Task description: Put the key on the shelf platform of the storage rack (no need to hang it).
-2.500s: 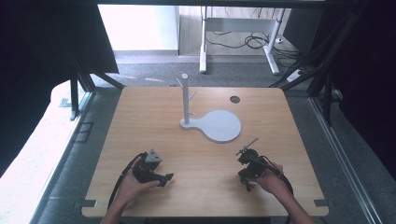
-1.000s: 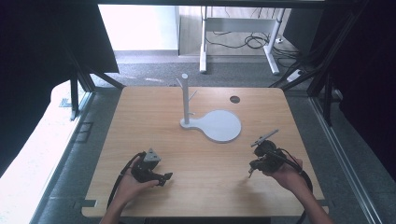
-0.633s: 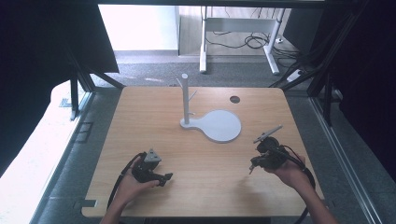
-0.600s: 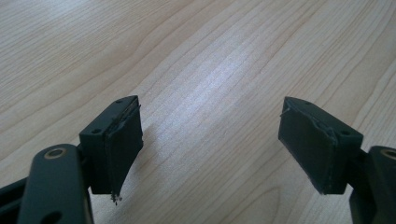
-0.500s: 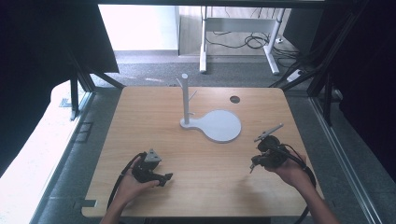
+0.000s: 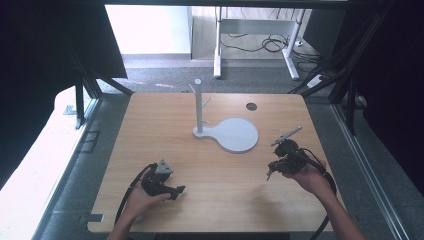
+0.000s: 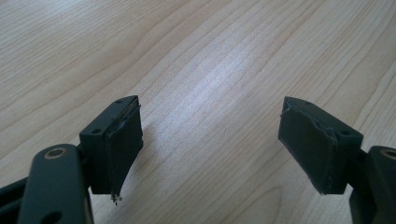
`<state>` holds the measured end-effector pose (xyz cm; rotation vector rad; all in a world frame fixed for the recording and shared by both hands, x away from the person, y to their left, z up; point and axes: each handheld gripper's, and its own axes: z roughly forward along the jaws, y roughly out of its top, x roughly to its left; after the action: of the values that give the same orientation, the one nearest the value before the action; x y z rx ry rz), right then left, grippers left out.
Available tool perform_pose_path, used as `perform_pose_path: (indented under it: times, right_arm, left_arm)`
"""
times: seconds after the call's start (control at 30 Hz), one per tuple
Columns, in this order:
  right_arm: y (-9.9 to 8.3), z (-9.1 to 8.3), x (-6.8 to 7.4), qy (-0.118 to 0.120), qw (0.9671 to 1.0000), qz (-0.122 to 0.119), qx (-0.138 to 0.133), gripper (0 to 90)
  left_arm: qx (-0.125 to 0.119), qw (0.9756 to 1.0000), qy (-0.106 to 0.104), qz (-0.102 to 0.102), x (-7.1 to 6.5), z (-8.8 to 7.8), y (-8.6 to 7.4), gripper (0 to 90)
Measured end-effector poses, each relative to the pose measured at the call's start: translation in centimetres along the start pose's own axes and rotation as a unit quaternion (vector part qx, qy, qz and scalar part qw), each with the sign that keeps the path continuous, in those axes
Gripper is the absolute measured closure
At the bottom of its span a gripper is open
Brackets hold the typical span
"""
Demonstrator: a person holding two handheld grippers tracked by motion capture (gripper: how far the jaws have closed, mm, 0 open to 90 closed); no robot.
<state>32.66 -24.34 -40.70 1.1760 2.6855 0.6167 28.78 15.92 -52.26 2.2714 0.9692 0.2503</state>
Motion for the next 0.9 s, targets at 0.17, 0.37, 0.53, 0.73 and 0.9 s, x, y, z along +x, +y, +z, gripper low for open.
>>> perform_pose_path:
  times: [0.17, 0.37, 0.53, 0.73, 0.9]
  right_arm:
    - [0.8, 0.2, 0.0, 0.0, 1.0, -0.002, 0.0, 89.6]
    - [1.7, 0.1, 0.1, 0.0, 1.0, -0.008, -0.005, 89.6]
    - [2.4, 0.1, 0.1, 0.002, 0.9999, -0.013, -0.011, 89.6]
    - [3.2, 0.2, 0.2, 0.003, 0.9998, -0.014, -0.01, 89.6]
    - [3.7, 0.4, 0.1, 0.003, 0.9999, -0.014, -0.008, 89.6]
  left_arm:
    - [0.001, 1.0, 0.0, 0.002, 0.0, 0.0, 0.0, 22.1]
    - [0.003, 1.0, 0.0, 0.004, 0.0, 0.1, 0.0, 22.0]
    - [0.001, 1.0, 0.0, 0.002, 0.0, 0.1, 0.0, 22.0]
    - [0.001, 1.0, 0.0, 0.002, 0.0, 0.1, 0.0, 22.0]
    - [0.003, 1.0, -0.001, 0.002, 0.0, 0.1, 0.0, 22.0]
